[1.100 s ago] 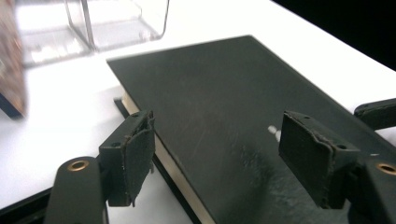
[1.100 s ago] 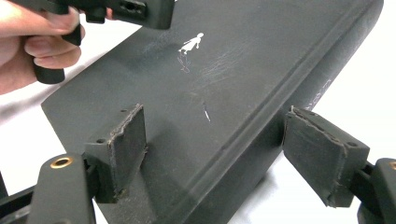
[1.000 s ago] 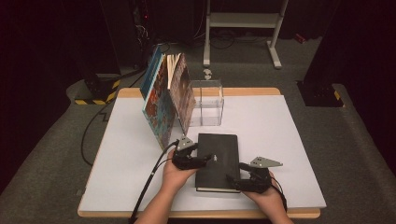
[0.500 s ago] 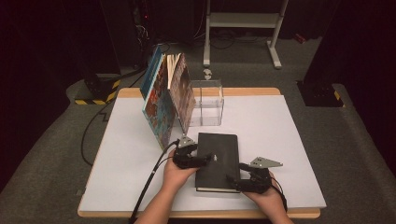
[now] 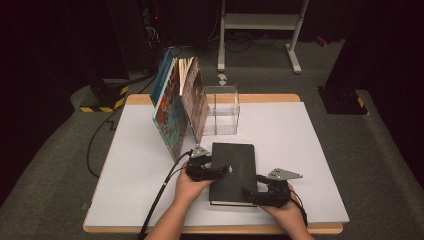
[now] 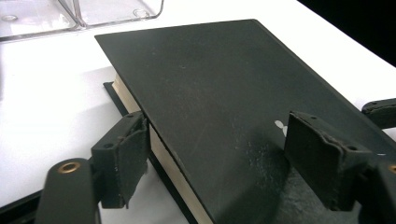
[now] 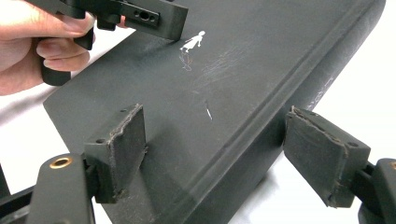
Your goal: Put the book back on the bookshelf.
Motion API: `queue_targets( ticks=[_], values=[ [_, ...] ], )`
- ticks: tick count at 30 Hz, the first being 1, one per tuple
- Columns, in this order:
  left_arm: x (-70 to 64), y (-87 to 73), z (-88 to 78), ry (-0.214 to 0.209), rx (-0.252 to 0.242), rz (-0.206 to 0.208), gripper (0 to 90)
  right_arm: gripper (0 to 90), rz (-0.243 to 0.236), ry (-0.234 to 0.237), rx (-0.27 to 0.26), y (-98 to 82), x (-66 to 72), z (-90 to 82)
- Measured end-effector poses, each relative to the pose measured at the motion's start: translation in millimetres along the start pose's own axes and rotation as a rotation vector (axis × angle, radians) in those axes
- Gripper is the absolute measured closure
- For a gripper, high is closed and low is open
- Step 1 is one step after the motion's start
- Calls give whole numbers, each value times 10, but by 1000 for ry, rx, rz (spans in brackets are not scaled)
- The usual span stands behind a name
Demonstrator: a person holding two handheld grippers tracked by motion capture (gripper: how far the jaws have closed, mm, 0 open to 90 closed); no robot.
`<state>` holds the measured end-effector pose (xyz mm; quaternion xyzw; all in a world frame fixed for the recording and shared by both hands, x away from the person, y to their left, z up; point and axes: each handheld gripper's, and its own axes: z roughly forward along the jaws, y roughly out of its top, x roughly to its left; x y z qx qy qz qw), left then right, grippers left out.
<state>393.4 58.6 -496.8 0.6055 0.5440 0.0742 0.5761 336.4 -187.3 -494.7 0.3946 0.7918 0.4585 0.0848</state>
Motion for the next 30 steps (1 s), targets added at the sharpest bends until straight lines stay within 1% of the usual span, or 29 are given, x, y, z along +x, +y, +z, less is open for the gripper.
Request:
queue_targets(
  ticks=[4, 6, 8, 9, 10, 12, 14, 16, 17, 20, 22, 23, 24, 26, 28, 29, 30],
  values=[
    [-46, 16, -35, 2, -30, 42, 252, 211, 7, 3, -4, 1, 0, -8],
    [-57, 29, -42, 3, -36, 59, 261, 213, 6, 5, -6, 2, -1, -11],
    [-56, 44, -48, 2, -31, 73, 263, 214, 6, 4, -7, 3, 0, -13],
    [-62, 52, -44, 0, -45, 64, 273, 215, 5, 4, -8, 3, 1, -15],
    [-53, 65, -53, -1, -43, 71, 285, 216, 4, 4, -10, 3, 0, -17],
    [-49, 89, -42, -6, -56, 50, 313, 216, 6, 5, -11, 4, 2, -22],
    [-42, 120, -49, -11, -60, 56, 338, 217, 6, 6, -13, 4, 1, -26],
    [-29, 151, -47, -27, -68, 29, 371, 217, 6, 8, -16, 5, -3, -30],
    [-12, 165, -49, -34, -57, 23, 387, 217, 7, 9, -17, 6, -5, -32],
    [-17, 174, -46, -40, -39, 35, 384, 217, 7, 8, -14, 6, -4, -29],
    [-29, 176, -40, -40, -16, 56, 353, 217, 10, 14, -14, 8, -10, -32],
    [-40, 173, -32, -40, -15, 56, 336, 217, 12, 15, -13, 9, -11, -30],
    [-40, 182, -36, -43, -18, 56, 333, 217, 12, 15, -12, 9, -12, -30],
    [-42, 205, -52, -51, -33, 46, 375, 217, 11, 17, -14, 12, -14, -35],
    [-51, 235, -75, -60, -45, 57, 409, 217, 12, 16, -18, 16, -11, -46],
    [-60, 246, -83, -70, -52, 57, 421, 217, 14, 17, -20, 18, -11, -50],
    [-73, 249, -82, -70, -60, 59, 424, 217, 14, 17, -22, 22, -14, -57]
  ],
)
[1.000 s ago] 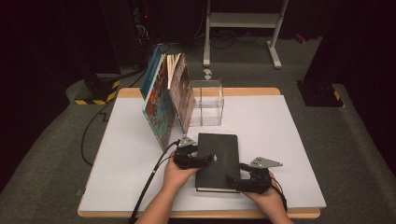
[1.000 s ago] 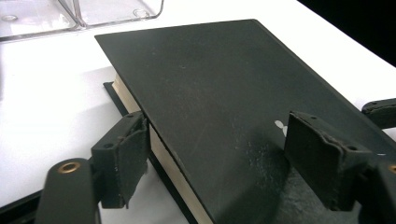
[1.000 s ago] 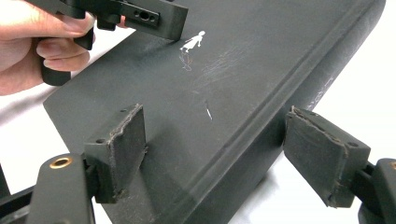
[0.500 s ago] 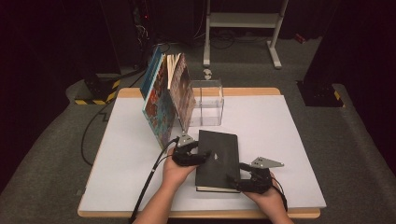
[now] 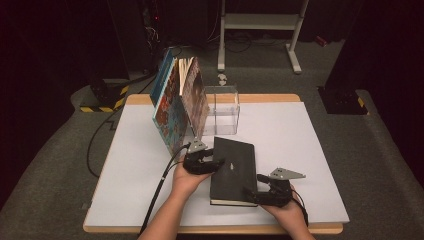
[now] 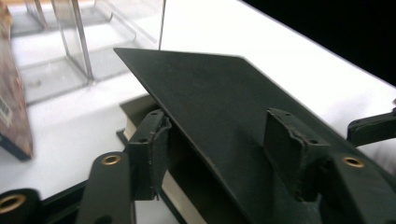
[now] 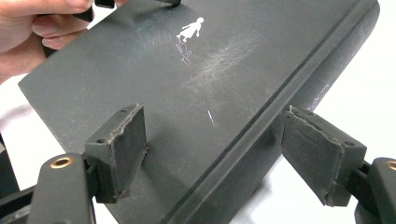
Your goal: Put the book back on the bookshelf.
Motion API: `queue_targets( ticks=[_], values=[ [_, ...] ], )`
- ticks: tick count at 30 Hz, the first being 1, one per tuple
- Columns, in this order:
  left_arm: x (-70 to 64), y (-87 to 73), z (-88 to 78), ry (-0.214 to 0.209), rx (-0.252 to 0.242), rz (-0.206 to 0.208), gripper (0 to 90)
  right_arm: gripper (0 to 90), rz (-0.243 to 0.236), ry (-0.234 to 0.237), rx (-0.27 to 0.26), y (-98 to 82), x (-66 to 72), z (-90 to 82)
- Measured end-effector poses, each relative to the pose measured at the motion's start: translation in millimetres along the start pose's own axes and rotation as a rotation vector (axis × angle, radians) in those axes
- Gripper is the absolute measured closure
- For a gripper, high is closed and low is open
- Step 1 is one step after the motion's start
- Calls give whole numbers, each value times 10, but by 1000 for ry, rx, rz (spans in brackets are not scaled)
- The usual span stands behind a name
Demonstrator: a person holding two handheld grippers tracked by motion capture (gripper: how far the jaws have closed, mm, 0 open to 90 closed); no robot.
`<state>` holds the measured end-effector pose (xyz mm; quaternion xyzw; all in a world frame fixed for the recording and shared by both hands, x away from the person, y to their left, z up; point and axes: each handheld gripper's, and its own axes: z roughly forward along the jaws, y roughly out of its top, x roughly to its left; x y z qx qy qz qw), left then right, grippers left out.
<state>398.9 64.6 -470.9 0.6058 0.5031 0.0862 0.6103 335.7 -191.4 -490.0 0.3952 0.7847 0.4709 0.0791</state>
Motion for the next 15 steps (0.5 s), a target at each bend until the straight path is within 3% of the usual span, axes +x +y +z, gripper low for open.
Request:
queue_targets(
  ticks=[3, 5, 10, 15],
  values=[
    [22, -2, 1, -2, 19, -3, 424, 223, -8, -2, 2, 7, 7, -3],
    [61, 7, 8, -16, 39, -37, 440, 223, -10, -5, 7, 11, 12, 3],
    [89, 6, 5, -26, 57, -56, 459, 226, -19, -19, 4, 23, 19, 21],
    [112, -1, -20, -37, 72, -70, 471, 223, 11, -15, 8, 54, -45, 59]
  ],
)
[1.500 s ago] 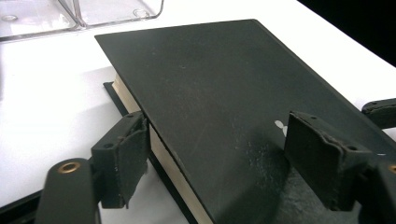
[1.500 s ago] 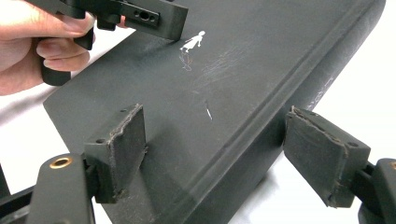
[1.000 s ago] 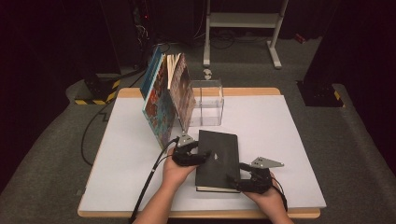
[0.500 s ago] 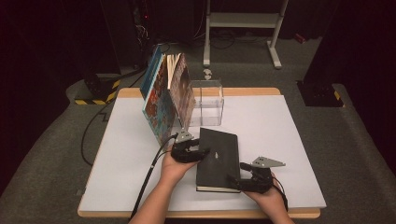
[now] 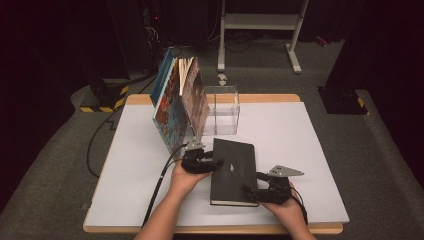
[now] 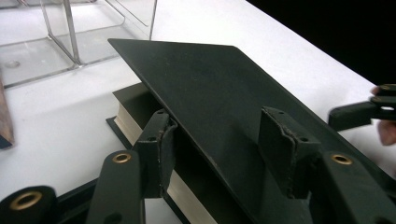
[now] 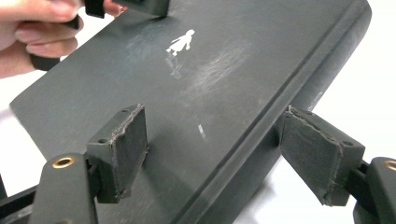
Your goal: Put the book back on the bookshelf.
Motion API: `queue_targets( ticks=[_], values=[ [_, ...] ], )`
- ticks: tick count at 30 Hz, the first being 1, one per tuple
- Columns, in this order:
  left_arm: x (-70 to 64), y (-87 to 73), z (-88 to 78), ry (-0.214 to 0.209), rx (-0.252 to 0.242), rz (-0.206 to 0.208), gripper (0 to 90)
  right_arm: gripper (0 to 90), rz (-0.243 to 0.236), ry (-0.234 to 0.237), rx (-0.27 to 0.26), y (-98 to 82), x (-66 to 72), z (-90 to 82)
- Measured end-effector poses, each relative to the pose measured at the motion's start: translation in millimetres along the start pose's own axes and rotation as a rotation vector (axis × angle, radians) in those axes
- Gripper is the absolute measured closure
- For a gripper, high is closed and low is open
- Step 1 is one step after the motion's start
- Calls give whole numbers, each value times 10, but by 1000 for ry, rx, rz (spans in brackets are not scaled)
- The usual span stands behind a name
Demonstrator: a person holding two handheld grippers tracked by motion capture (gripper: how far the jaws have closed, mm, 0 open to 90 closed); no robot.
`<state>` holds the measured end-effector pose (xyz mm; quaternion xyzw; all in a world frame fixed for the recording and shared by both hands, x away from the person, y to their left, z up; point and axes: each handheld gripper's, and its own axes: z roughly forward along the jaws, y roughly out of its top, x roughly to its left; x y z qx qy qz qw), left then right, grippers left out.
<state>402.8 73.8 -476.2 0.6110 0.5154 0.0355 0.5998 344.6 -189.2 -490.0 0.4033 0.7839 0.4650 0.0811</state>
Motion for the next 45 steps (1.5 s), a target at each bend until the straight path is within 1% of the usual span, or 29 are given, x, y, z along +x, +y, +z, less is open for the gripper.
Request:
queue_targets(
  ticks=[2, 3, 4, 5, 6, 8, 10, 13, 16, 18, 19, 20, 22, 23, 24, 26, 29, 30, 31, 33, 34, 35, 36, 39, 44, 45],
  values=[
    [-11, -3, -11, -6, -11, 2, 470, 223, 2, -8, 2, 27, -25, 12],
    [-19, -6, -20, -19, -12, 2, 469, 221, 7, -8, 2, 36, -31, 15],
    [-37, -20, -24, -55, 5, -13, 467, 220, 13, -4, 1, 48, -41, 22],
    [-61, -50, -20, -74, 22, -3, 465, 219, 16, 2, -1, 55, -49, 25],
    [-84, -72, -15, -61, 18, 18, 441, 216, 16, 2, 0, 62, -51, 26],
    [-86, -75, -16, -61, 10, 16, 436, 216, 11, -3, 4, 71, -44, 27],
    [-84, -78, -18, -63, 10, 24, 436, 216, 10, -7, 8, 69, -40, 26],
    [-99, -77, -41, -62, 2, 52, 435, 217, 8, -9, 10, 66, -40, 17],
    [-118, -87, -81, -50, -7, 80, 429, 217, 4, -12, 12, 66, -42, 9],
    [-121, -99, -103, -38, -13, 79, 430, 217, 6, -14, 13, 63, -43, 6],
    [-117, -106, -110, -33, -11, 87, 429, 217, 6, -17, 13, 61, -43, 6],
    [-119, -115, -112, -30, -17, 83, 429, 217, 4, -16, 14, 60, -46, 8],
    [-111, -127, -125, -19, -9, 86, 429, 217, 6, -18, 16, 59, -44, 11],
    [-115, -133, -127, -18, -14, 74, 429, 217, 6, -20, 17, 60, -44, 13],
    [-109, -137, -133, -15, -12, 72, 429, 217, 5, -22, 18, 61, -49, 17],
    [-95, -147, -147, -13, 0, 88, 431, 217, 11, -26, 19, 68, -69, 29],
    [-99, -158, -154, -16, -6, 101, 437, 217, 36, -35, 14, 90, -133, 62],
    [-102, -160, -161, -21, -9, 116, 440, 217, 44, -35, 13, 97, -147, 72],
    [-113, -166, -163, -26, -21, 121, 442, 217, 47, -38, 10, 111, -169, 88],
    [-114, -176, -166, -30, -29, 138, 444, 217, 57, -38, 7, 134, -195, 111],
    [-112, -182, -172, -35, -33, 152, 444, 216, 62, -38, 5, 142, -208, 125],
    [-111, -185, -176, -39, -36, 162, 445, 215, 74, -34, 2, 151, -223, 142],
    [-116, -190, -178, -45, -46, 166, 445, 213, 77, -31, 0, 155, -233, 151],
    [-130, -194, -197, -58, -57, 208, 446, 206, 90, -23, -9, 170, -246, 180],
    [-161, -199, -221, -72, -79, 246, 449, 168, 113, -8, -17, 172, -262, 204],
    [-174, -200, -230, -78, -89, 250, 454, 159, 115, -5, -18, 172, -266, 207]
  ],
)
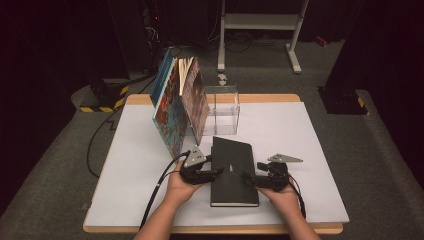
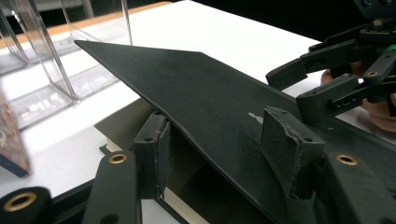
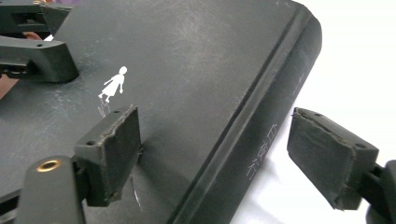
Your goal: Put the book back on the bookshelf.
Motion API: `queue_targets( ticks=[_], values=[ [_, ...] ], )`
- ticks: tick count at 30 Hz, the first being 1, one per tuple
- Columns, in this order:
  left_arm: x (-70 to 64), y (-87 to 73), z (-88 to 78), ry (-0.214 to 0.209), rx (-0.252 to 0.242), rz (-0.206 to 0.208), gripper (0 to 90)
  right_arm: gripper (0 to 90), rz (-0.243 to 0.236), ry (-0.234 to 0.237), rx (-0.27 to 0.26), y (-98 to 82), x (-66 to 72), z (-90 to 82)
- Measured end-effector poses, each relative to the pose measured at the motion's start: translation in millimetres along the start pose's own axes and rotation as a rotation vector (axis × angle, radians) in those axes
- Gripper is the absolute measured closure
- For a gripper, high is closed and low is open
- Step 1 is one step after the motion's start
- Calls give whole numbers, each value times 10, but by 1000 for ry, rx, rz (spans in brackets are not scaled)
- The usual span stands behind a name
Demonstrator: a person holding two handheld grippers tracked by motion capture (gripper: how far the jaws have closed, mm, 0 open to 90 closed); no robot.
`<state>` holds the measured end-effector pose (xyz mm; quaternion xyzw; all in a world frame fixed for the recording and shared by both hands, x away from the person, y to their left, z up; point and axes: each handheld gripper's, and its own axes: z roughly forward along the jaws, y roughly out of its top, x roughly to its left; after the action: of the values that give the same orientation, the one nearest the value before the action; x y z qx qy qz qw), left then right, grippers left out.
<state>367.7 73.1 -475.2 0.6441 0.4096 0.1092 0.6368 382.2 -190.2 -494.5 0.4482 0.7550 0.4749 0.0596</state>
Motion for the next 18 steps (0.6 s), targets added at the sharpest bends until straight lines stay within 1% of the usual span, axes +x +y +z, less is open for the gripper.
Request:
queue_targets(
  ticks=[2, 5, 10, 12, 13, 17, 18],
  values=[
    [-24, 8, -13, -9, -11, 8, 467, 144, 11, 4, 2, 5, -13, 3],
    [-51, 18, -20, -11, -21, 23, 487, 140, 17, 7, 1, 12, -8, -5],
    [-99, 33, -43, -22, -37, 64, 489, 139, 9, 8, 1, 23, 3, -18],
    [-120, 41, -50, -22, -39, 86, 490, 135, 11, 16, -3, 26, -1, -23],
    [-134, 50, -57, -24, -40, 103, 490, 132, 12, 19, -4, 26, -5, -24],
    [-170, 53, -79, -27, -51, 134, 491, 109, 31, 43, -4, 29, -30, -28],
    [-178, 51, -83, -27, -56, 134, 491, 101, 38, 48, -4, 27, -35, -26]
  ],
)
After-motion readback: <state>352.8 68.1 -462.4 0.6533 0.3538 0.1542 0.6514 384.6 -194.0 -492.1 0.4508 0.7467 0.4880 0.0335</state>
